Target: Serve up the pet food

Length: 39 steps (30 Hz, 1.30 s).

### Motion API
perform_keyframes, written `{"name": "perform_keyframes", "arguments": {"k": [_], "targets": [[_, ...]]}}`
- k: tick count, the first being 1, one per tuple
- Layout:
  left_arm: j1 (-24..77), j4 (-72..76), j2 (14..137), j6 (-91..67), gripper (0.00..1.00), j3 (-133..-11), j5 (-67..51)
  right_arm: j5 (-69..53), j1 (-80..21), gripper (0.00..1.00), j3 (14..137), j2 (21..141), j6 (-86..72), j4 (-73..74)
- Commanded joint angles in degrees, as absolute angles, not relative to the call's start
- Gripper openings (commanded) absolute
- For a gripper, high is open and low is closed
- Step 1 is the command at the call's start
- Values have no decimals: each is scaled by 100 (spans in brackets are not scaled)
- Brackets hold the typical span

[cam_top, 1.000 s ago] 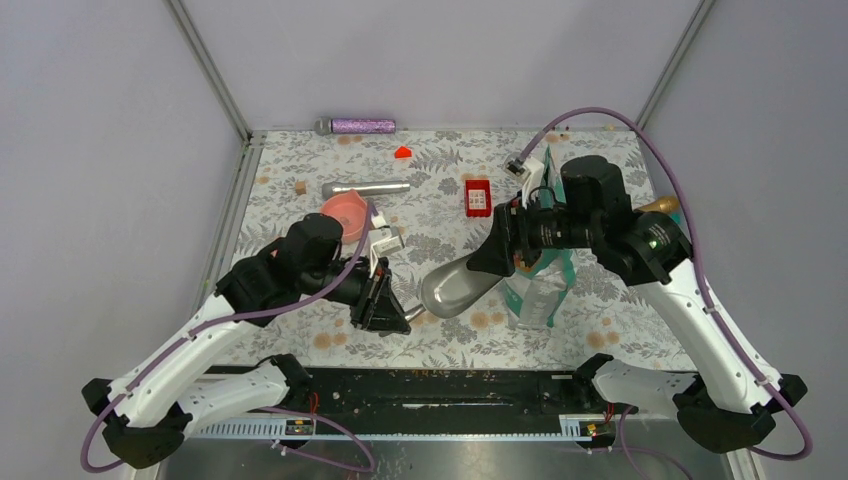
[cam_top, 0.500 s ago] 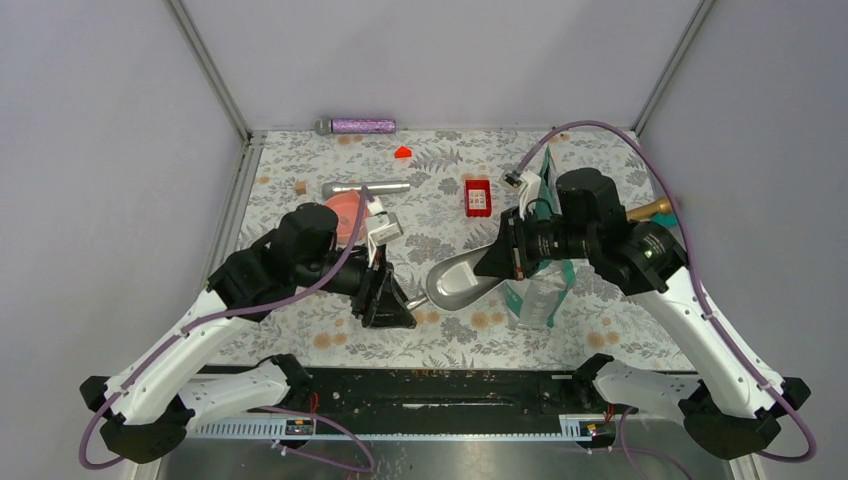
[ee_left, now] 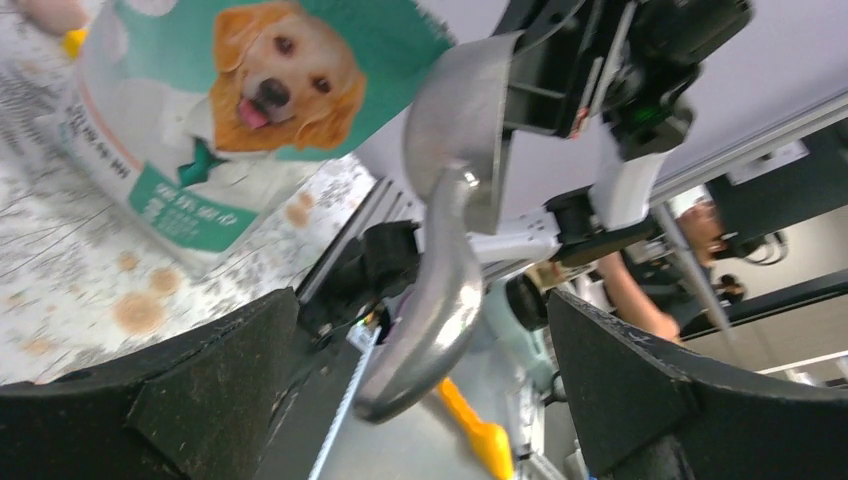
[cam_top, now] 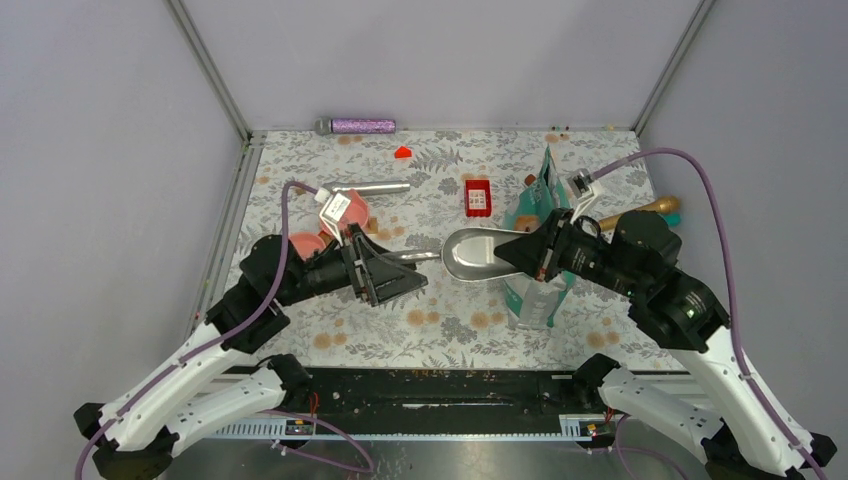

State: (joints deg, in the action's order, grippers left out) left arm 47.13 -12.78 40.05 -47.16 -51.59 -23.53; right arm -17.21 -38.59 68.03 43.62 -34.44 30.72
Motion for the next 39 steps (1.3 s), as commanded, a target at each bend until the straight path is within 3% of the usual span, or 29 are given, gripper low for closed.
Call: {"name": "perform_keyframes", "arguments": {"k": [1,11,32,39], "targets": [[4726,674,4040,-5758,98,-4992,-2372,-1594,-3890,0,6739,4568,-4035,1988],[4713,541,3862,-5881,74,-4911,-2164,-1547,-3889,0,6719,4531,-3967,2152],[4677,227,4001,-5762,53,-4912,-1884,-1874,-3891,0,6674,4494,-3907,2392],[4659,383,4081,-5849,39,-4863,-2028,-1764,-3891,0,6723,4512,-3865,2534]]}}
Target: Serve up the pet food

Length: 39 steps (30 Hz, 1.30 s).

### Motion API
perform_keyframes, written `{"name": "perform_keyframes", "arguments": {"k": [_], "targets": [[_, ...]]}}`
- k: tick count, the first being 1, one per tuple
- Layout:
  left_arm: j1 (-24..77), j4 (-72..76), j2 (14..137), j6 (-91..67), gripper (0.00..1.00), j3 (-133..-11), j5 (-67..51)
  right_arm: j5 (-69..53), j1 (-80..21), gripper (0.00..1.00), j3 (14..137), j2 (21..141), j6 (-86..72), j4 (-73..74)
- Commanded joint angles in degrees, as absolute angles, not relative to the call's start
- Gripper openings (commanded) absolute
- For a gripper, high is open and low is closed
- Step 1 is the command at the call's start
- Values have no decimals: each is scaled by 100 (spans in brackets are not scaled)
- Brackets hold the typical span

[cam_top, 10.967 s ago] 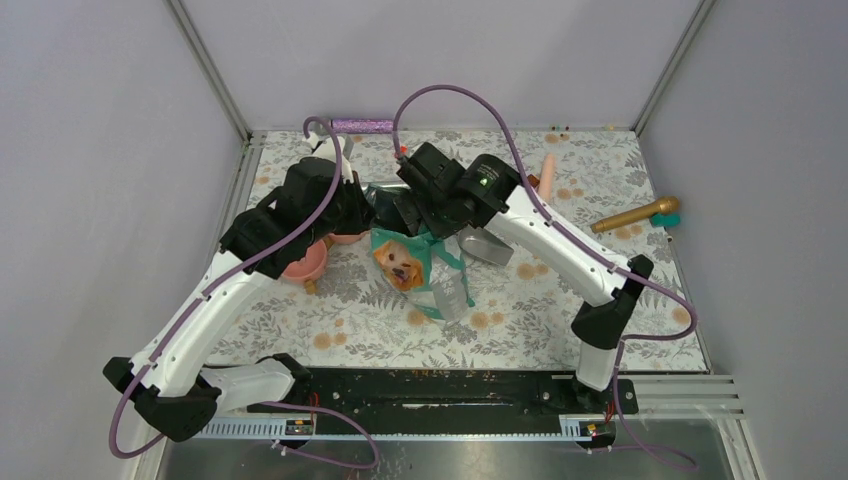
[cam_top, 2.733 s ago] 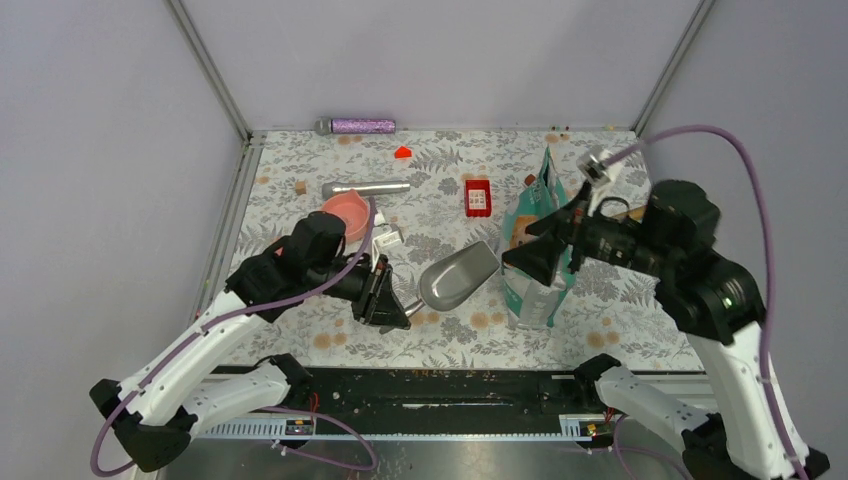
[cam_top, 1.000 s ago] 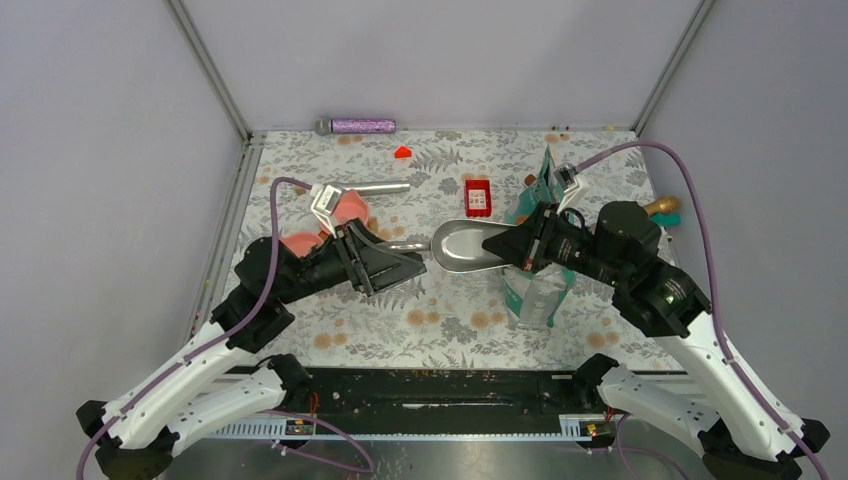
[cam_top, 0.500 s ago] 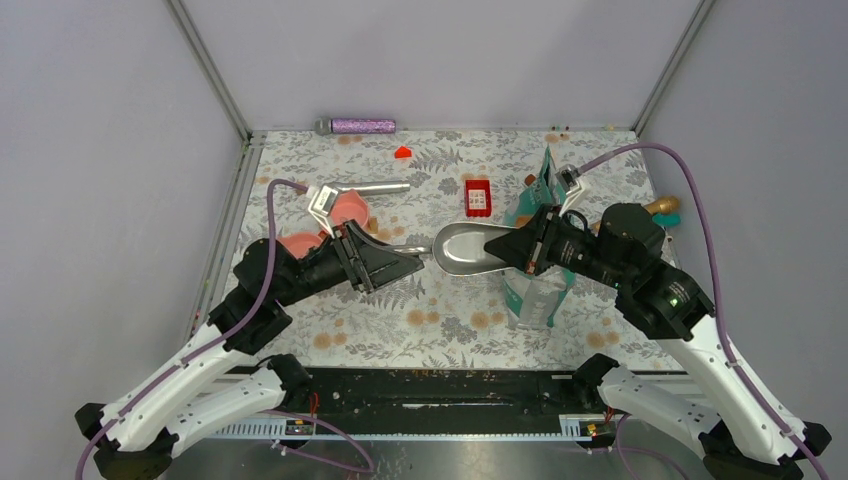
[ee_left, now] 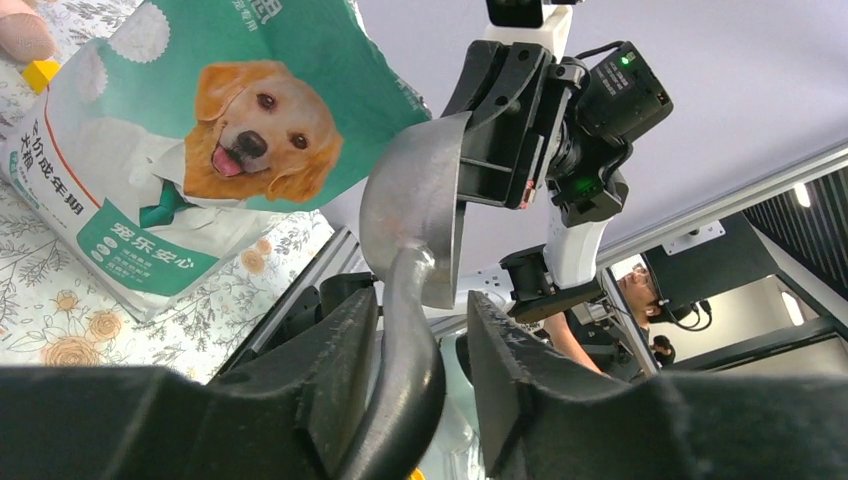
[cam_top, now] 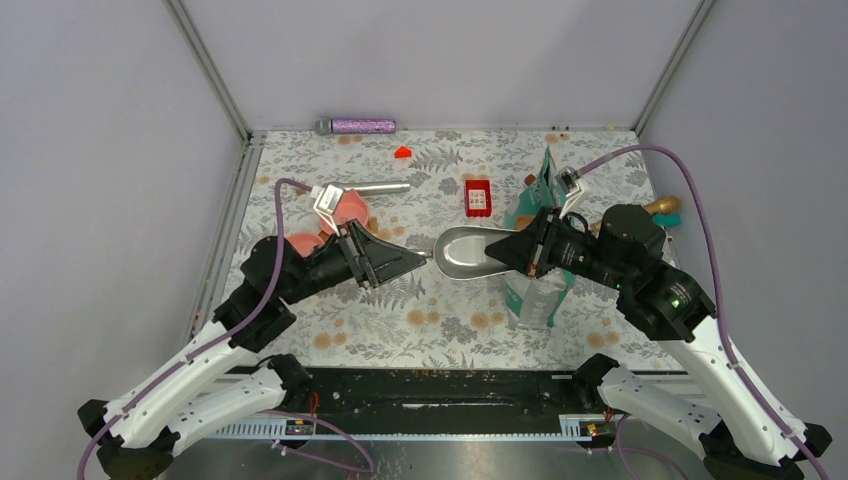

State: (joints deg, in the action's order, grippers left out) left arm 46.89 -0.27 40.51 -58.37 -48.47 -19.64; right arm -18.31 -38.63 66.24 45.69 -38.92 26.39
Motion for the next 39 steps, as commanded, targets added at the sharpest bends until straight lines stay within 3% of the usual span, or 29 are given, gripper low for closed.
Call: {"name": "perform_keyframes", "arguments": {"k": [1,5,7,10,11,14,15,16,17,25,33,39], "targets": [[4666,384,4093,-5850,36,-4868,-2030,-1758,-3893,0,6728,4511,-3864,2533],[4665,383,4092,-5886,21,-4835,-1932,-1826,-3890,0,6741,4542,-3840,2534],[4656,357,4087,-5904,0,-4819,-1907,-1823,-3892,0,6739,4541,-3853,2536],[4658,411,4051,-5865,0,-4733,-1823,-1841,-3889,1,6792,4571,-3772,2594],[4658,452,4018,-5859,0,-4695,-1778,-1846,-3893,8,6848,4598,-3697,2691],[4654,166,3859,-5758,0,-4664,-1417,-1654,-3893,51,7115,4691,-3297,3091],[4655,-56,3793,-5675,0,-4693,-1165,-1534,-3888,79,7277,4719,-3113,3263],[4652,-309,3717,-5625,0,-4720,-965,-1338,-3886,95,7467,4752,-2934,3484],[4651,-578,3623,-5560,0,-4746,-725,-1122,-3893,99,7677,4791,-2783,3694],[4658,-2286,3170,-5221,0,-5119,790,867,-3890,99,9007,4956,-1865,4686],[4658,-3136,3990,-4450,0,-6010,712,3412,-3891,99,9961,5755,-1422,6136],[4657,-3263,4524,-3930,0,-6376,788,3822,-3826,100,10559,6606,-1185,6674]]}}
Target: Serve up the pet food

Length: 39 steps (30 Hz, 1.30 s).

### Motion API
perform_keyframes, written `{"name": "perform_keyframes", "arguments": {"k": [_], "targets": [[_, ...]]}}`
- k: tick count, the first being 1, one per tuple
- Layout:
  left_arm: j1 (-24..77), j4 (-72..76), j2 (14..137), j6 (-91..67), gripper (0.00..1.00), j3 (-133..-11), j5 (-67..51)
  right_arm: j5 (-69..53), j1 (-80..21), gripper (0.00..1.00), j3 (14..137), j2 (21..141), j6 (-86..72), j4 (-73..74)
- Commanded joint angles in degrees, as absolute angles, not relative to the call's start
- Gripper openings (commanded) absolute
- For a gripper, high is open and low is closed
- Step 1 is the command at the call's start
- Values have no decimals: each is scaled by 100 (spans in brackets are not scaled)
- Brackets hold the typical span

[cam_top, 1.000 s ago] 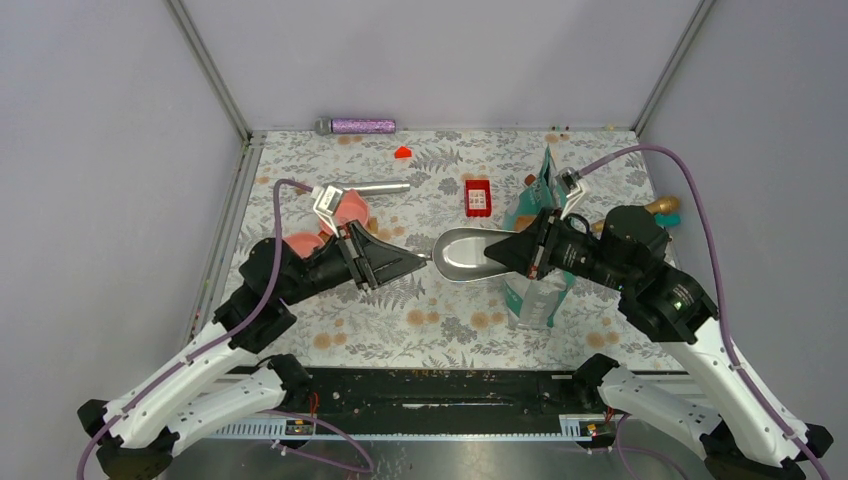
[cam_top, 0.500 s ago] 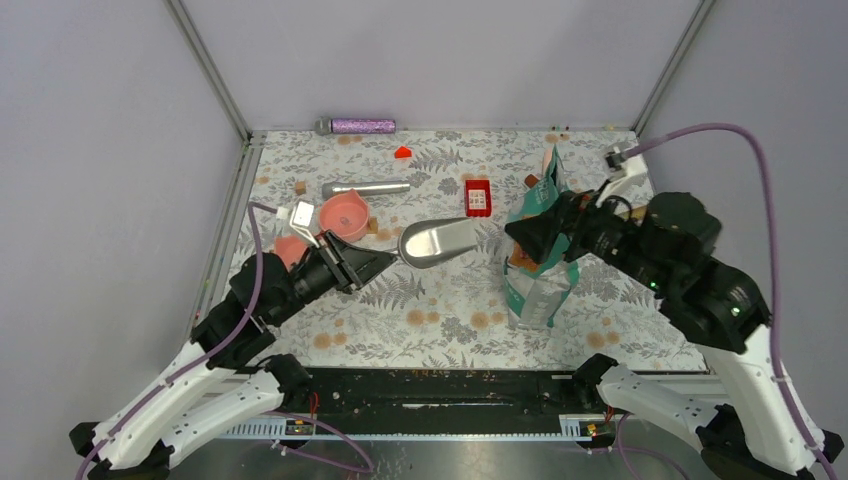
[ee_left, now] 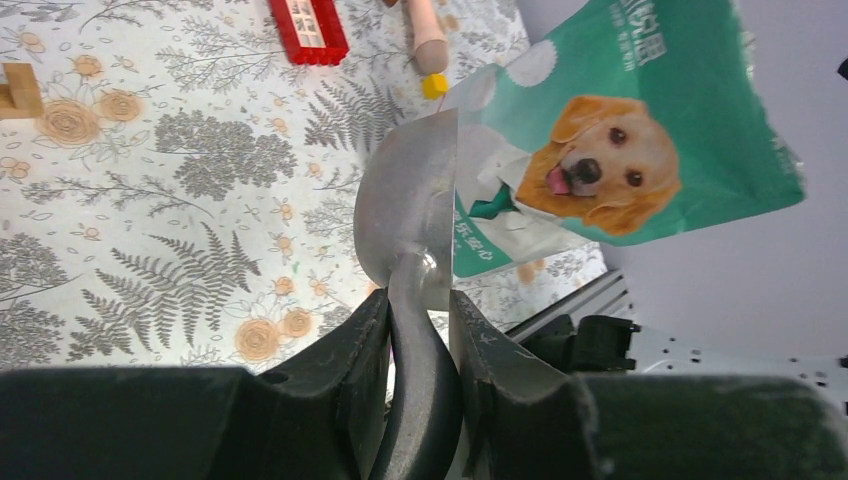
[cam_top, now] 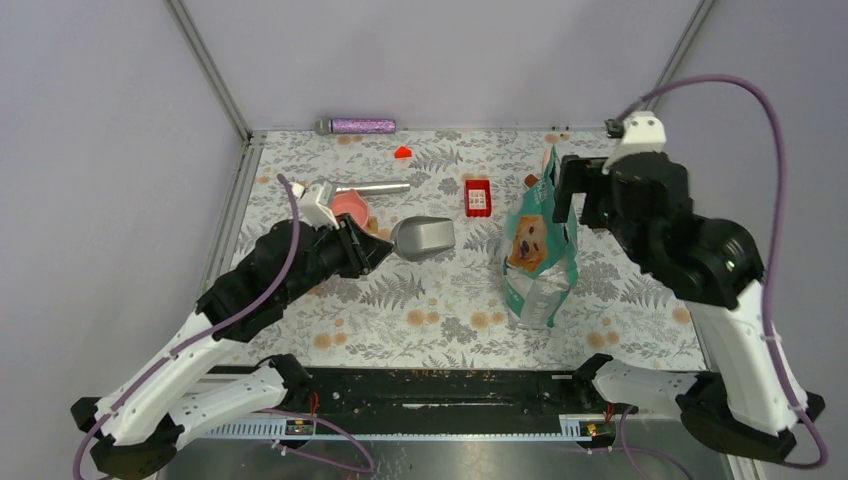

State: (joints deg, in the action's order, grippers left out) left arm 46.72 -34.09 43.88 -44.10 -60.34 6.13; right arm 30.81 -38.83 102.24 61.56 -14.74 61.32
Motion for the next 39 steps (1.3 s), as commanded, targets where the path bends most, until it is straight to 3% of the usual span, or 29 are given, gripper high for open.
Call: {"name": "perform_keyframes", "arguments": {"k": [1,10,39], "targets": [[4650,-3220,4552,-3880,0,-6364,804,3747,-3785,99,10636,6739,-1146,6727],[4656,-3075,4372,-3705,0,-6094,921,2662,-2720,99,10966,7425,-1176,6916],[4644,-3010,4352,-3590,0,-5824,798,1815,-2299,100,10537,7188,-1015,6495]]}}
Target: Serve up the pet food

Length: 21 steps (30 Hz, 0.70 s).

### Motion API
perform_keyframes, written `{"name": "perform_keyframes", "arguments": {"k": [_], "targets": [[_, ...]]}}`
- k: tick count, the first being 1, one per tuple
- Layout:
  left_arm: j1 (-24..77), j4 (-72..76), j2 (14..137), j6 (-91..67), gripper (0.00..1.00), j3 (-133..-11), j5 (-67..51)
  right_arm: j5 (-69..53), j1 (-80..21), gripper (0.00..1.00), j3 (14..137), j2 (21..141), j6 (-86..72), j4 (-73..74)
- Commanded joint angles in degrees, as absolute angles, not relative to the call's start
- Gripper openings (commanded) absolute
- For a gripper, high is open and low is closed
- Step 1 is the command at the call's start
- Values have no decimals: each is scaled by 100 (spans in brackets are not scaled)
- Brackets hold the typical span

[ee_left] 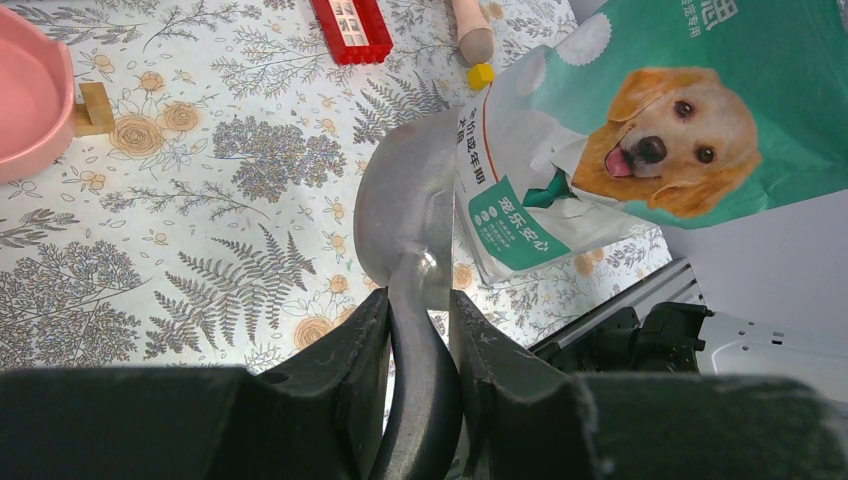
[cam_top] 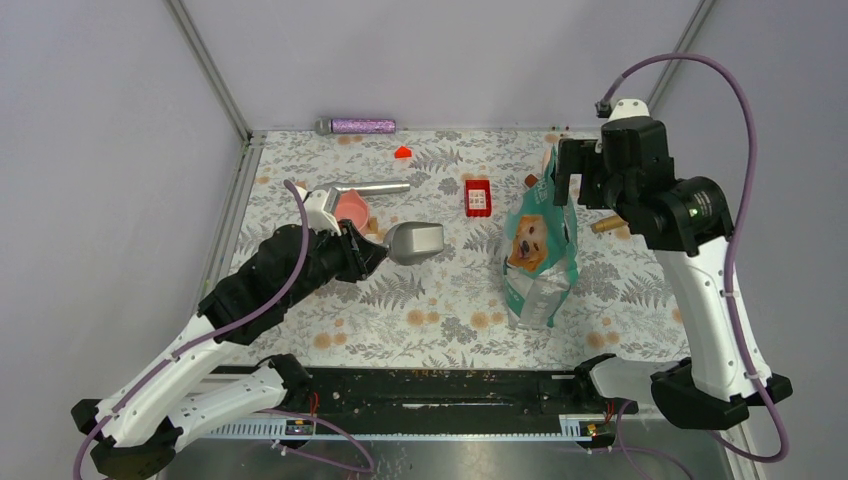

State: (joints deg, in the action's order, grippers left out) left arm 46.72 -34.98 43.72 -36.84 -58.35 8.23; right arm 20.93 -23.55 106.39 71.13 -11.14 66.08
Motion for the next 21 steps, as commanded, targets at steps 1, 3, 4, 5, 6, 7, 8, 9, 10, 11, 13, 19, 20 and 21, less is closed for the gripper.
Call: {"name": "perform_keyframes", "arguments": {"k": [1,3,4,5,6,7,8,9,10,11,13,19,20,21], "targets": [[4652,-3013,4349,-3586,0,-5827,792,1796,-2295,99,10474,7203,-1026,6495],[4652,-3013,4342,-3585,0,-5819,795,1728,-2282,99,10371,7215,-1060,6496],[4654,-3015,4342,-3586,0,-5814,795,1687,-2277,99,10316,7217,-1070,6500],[4655,-3015,4335,-3586,0,-5811,787,1673,-2270,99,10259,7212,-1096,6500],[4653,-3017,4329,-3587,0,-5810,783,1665,-2261,100,10200,7206,-1111,6491],[4652,-3020,4332,-3588,0,-5810,772,1640,-2251,99,10127,7199,-1133,6488],[4650,-3016,4329,-3579,0,-5804,778,1564,-2245,100,10064,7198,-1163,6480],[4653,-3015,4332,-3578,0,-5800,782,1413,-2238,99,9977,7177,-1172,6470],[4648,-3015,4333,-3582,0,-5793,796,1210,-2235,99,9880,7158,-1151,6451],[4650,-3017,4351,-3588,0,-5792,797,1087,-2226,99,9799,7136,-1148,6441],[4653,-3016,4380,-3590,0,-5798,751,1102,-2216,98,9675,7109,-1202,6491],[4649,-3014,4395,-3586,0,-5792,702,2069,-2193,92,9747,7057,-1356,6898],[4646,-3016,4395,-3586,0,-5786,711,2361,-2191,91,9794,7069,-1434,7012],[4649,-3021,4395,-3590,0,-5790,711,2605,-2189,90,9835,7074,-1501,7117]]}}
